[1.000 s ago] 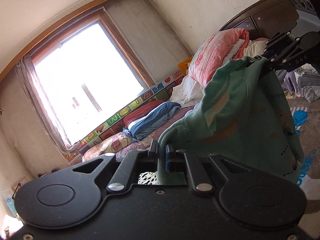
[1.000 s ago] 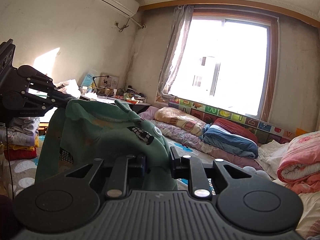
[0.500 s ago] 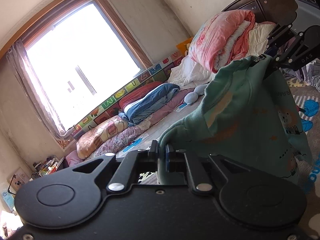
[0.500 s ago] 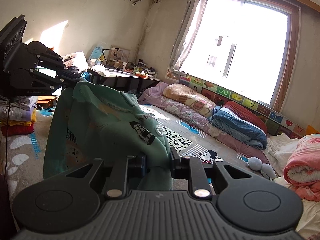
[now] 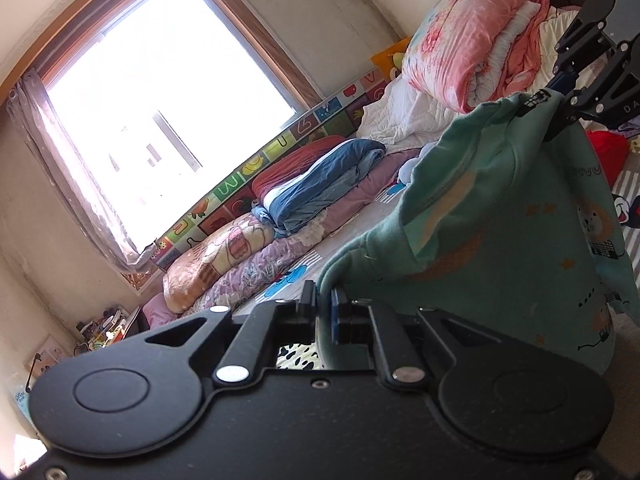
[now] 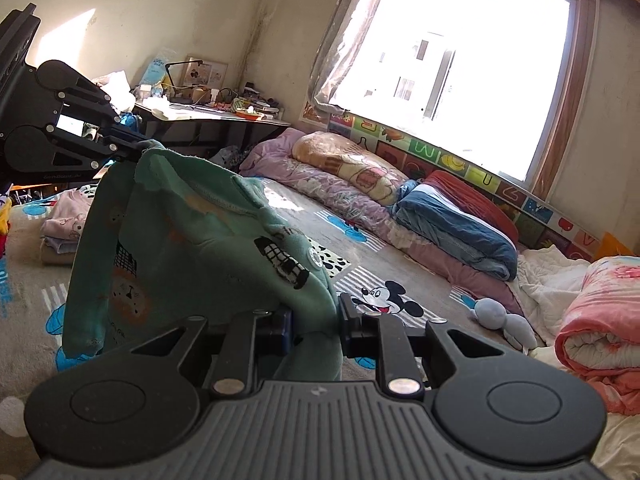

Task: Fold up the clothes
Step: 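Lift the mint-green garment with both grippers and shake it open in the air, then lower the spread garment onto the blanket with both grippers and release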

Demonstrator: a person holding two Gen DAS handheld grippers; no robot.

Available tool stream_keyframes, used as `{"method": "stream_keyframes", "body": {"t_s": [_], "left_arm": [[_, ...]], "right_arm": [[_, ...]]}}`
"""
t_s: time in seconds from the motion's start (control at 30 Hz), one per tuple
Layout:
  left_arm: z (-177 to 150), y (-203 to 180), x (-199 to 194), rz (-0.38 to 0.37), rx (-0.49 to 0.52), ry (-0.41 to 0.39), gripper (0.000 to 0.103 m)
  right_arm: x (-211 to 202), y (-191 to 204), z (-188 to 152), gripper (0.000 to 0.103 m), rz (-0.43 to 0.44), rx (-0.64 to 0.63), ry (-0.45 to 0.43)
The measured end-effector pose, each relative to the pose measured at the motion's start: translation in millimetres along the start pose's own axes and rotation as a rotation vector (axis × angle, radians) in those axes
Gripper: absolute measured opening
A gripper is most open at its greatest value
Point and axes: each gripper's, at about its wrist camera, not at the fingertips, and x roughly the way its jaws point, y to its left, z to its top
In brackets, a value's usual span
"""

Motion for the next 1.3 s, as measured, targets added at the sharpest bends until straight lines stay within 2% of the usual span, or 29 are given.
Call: {"method": "stream_keyframes", "body": {"t_s": [0.07,0.3,0.4,0.5,0.67,0.8,1.03,1.3], "left_arm": [[9,6,16,0.023,-0.003,-0.004,0.006],[33,14,60,0.134,-0.053,-0.03,0.006],[23,0,68,0.132,-0.03,-0.023,0.006],[-2,-24,65,0.095,0.031,-0.006,0.006],[-58,-62,31,0.004,0.116,0.005,0.006],[-88,-87,-2,-0.044,0.194,0.004,0.006],[-136,-138,-69,-0.118,0.287,0.013,0.006],[-196,-202,-130,-0.182,0.406,0.054,0.006]], "right_arm": [[13,-10,4,0.023,-0.022,0.001,0.002],[44,-12,-20,0.023,-0.057,-0.037,0.031],[58,-13,-30,0.023,-0.071,-0.054,0.044],[72,-14,-40,0.023,-0.086,-0.07,0.056],[92,-14,-59,0.022,-0.106,-0.105,0.08],[70,33,-101,0.022,-0.038,-0.256,0.134],[25,101,-154,0.022,0.024,-0.383,0.166],[-29,194,-236,0.022,0.101,-0.582,0.225]]}}
